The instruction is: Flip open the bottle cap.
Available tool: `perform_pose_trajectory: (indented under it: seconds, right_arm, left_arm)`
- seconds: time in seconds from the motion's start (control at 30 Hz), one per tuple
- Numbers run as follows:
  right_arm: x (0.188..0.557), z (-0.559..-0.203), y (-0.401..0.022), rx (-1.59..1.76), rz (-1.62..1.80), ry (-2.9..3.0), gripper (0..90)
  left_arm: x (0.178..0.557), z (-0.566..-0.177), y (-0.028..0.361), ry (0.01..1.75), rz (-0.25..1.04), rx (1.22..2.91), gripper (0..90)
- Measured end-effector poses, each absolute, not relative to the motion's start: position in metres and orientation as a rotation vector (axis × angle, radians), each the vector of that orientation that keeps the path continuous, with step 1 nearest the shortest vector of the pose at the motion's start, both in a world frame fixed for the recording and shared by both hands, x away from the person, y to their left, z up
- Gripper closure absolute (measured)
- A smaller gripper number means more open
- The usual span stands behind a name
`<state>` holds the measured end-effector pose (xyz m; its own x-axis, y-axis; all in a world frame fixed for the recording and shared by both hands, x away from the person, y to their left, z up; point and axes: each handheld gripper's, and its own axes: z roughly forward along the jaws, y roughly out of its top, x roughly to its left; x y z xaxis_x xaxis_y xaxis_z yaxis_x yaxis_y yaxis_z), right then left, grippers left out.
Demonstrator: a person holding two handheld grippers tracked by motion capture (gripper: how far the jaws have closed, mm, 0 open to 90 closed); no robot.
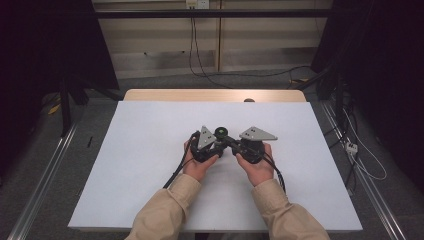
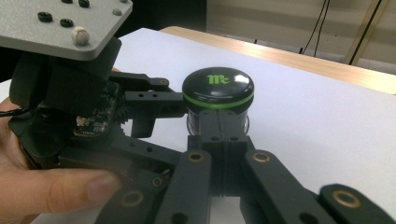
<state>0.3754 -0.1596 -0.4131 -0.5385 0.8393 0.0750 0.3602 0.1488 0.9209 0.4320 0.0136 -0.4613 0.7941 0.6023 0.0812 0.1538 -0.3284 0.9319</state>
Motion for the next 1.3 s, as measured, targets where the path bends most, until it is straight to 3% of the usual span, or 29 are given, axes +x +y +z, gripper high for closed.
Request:
perform_pose_trajectory:
  seconds: [1.3]
  right_arm:
    - [0.3766,-0.4086,-0.1574,1.134,1.386,1.954,90.0]
  left_arm:
    - [0.4333,-0.4612,0.0145,0.578,0.504,1.878,53.5]
